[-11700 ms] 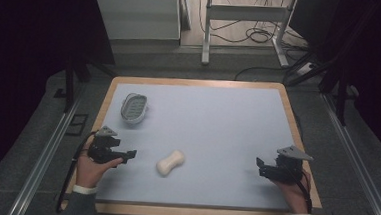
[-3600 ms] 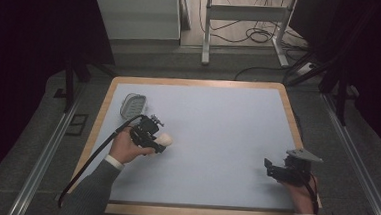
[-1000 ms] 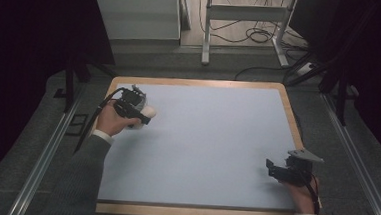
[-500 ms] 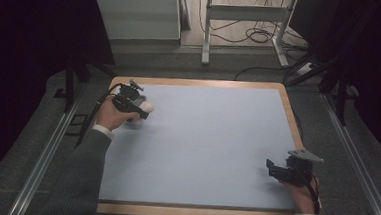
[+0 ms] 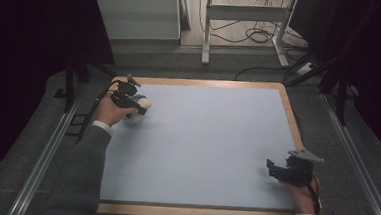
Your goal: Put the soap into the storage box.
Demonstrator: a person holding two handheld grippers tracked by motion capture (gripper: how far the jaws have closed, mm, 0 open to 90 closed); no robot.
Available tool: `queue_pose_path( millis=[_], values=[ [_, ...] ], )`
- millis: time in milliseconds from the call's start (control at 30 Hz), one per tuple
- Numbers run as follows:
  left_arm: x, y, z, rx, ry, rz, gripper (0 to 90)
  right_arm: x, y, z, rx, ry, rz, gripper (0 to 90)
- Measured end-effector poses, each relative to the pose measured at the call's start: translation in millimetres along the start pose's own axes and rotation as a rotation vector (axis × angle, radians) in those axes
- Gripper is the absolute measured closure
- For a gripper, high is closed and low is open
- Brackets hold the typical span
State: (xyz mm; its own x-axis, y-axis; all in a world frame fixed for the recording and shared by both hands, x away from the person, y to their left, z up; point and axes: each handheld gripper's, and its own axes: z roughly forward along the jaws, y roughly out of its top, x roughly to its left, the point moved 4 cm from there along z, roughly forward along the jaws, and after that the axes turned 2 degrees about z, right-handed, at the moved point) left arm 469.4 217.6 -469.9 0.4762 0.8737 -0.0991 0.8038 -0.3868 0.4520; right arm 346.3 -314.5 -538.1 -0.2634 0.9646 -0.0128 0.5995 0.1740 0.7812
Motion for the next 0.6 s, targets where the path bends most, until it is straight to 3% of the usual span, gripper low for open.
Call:
queue_pose_path(
  millis=[600],
  values=[
    [29.2, 8.2, 14.2, 0.018, 0.047, -0.085, 49.5, -0.9, -1.8, 1.7, 0.009, -0.005, -0.001, 7.8]
  ],
)
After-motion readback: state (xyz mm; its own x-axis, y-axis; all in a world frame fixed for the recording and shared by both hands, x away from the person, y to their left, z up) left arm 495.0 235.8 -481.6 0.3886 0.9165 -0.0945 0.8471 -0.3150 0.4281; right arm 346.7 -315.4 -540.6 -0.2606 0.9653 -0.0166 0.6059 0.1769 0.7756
